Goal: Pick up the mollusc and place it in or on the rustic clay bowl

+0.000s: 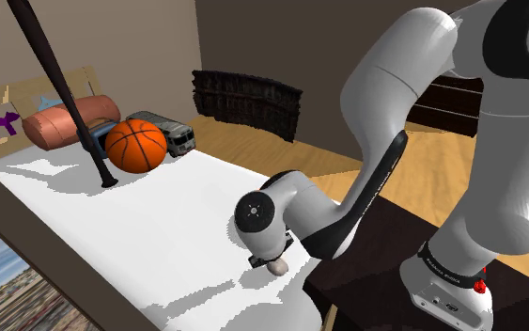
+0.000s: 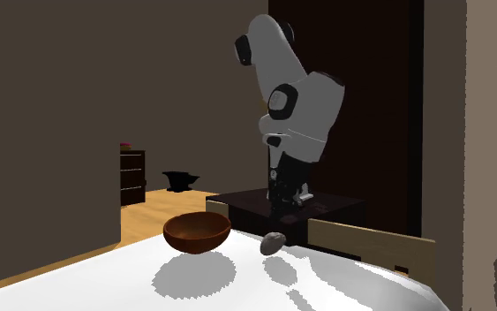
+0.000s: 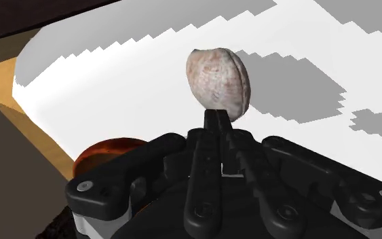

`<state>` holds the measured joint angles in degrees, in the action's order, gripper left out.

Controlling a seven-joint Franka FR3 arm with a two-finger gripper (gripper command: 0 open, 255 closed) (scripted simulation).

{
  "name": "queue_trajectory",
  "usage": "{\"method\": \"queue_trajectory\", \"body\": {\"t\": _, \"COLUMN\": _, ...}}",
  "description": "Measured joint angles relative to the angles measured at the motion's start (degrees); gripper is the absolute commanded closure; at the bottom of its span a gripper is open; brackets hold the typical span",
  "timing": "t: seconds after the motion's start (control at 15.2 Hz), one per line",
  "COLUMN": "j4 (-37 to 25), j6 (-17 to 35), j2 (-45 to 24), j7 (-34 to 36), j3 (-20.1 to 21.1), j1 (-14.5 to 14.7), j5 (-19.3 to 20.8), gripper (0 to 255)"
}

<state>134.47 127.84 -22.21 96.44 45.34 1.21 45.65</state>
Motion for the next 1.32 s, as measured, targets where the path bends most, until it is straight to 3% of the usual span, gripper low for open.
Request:
{"method": "queue_trajectory", "body": {"t": 0.13, "j4": 2.45, "j6": 2.55, "j2": 1.46, "j7": 0.51, "j3": 0.20, "j1": -0.56, "j5": 1.57, "gripper": 0}}
{"method": "queue_trajectory", "body": {"t": 0.33, "j4": 10.22, "j6": 14.15, "j2": 4.52, "j7": 5.26, "j3": -1.52, "j1": -1.13, "j5": 12.21, "gripper": 0}}
{"method": "queue_trajectory", "body": {"t": 0.73, "j4": 9.77, "j6": 16.74, "j2": -0.13, "j7": 11.07, "j3": -6.07, "j1": 0.78, "j5": 22.14, "gripper": 0}}
{"method": "queue_trajectory", "body": {"t": 1.19, "j4": 8.66, "j6": 18.15, "j2": -1.60, "j7": 12.36, "j3": -7.38, "j1": 1.96, "j5": 24.28, "gripper": 0}}
{"method": "queue_trajectory", "body": {"t": 1.25, "j4": 8.71, "j6": 18.21, "j2": -1.57, "j7": 12.51, "j3": -7.47, "j1": 2.10, "j5": 24.33, "gripper": 255}}
{"method": "queue_trajectory", "body": {"t": 1.32, "j4": 8.88, "j6": 18.94, "j2": -1.24, "j7": 12.32, "j3": -7.36, "j1": 2.00, "j5": 24.13, "gripper": 255}}
